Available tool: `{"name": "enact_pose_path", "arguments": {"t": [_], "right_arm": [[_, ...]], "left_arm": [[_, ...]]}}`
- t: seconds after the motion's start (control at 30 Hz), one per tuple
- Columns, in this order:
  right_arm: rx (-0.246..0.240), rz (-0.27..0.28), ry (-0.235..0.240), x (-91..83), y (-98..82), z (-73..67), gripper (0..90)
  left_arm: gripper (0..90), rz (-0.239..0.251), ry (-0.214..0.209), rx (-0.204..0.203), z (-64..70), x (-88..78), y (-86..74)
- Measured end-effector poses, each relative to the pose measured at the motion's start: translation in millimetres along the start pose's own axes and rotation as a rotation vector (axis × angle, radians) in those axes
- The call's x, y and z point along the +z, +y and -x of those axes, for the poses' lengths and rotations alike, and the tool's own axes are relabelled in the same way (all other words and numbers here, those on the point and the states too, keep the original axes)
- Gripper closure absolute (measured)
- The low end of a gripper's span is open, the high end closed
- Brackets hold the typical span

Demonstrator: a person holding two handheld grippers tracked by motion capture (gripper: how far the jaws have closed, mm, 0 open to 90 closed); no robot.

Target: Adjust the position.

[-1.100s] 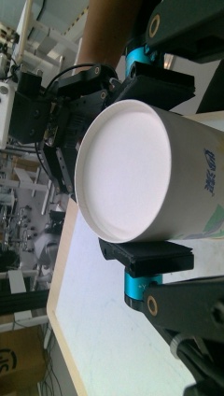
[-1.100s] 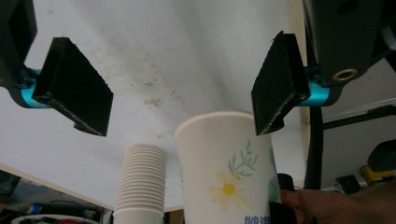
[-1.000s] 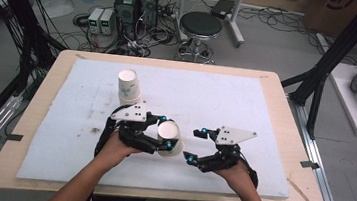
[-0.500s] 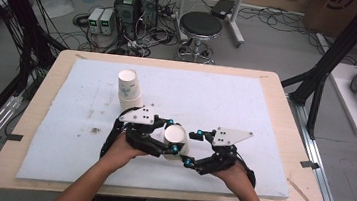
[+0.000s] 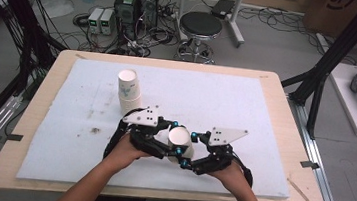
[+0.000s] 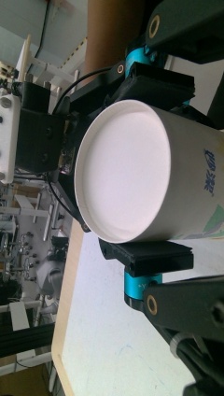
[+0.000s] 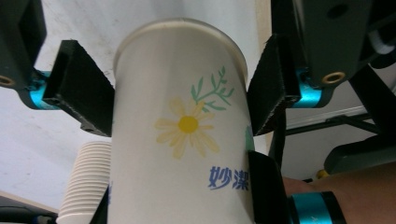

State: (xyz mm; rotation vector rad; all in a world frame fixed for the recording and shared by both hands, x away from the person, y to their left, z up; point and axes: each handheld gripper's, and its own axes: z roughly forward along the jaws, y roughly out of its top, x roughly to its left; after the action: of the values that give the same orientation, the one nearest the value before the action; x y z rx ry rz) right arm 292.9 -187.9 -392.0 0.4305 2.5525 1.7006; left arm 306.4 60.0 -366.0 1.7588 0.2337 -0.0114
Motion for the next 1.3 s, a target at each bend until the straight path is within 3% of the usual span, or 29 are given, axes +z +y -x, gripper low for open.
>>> {"name": "enact_pose_path", "arguments": {"t": [0.33,0.4,0.47,0.9,1.13,1.3], "right_arm": [[-0.019,-0.018,0.012,0.8,1.0,0.1,35.9],[-0.022,-0.031,0.012,0.7,1.2,-0.6,36.1],[-0.027,-0.044,0.013,0.4,1.2,-0.5,36.2],[-0.064,-0.162,0.014,-1.3,4.9,-1.4,36.4],[-0.088,-0.193,0.024,-1.6,9.1,-2.1,36.4],[-0.109,-0.221,0.005,0.0,10.4,-2.0,36.2]], "left_arm": [[35.1,-0.019,0.002,-0.005,0.0,-0.1,-0.3],[23.0,-0.028,0.039,-0.014,0.8,-0.3,0.2],[16.1,-0.04,0.043,-0.037,-0.1,-2.0,0.1],[16.1,-0.134,0.042,-0.028,1.5,-15.0,0.9],[16.3,-0.164,0.032,-0.023,2.1,-20.3,1.3],[16.6,-0.191,0.034,-0.014,2.8,-20.7,1.6]]}}
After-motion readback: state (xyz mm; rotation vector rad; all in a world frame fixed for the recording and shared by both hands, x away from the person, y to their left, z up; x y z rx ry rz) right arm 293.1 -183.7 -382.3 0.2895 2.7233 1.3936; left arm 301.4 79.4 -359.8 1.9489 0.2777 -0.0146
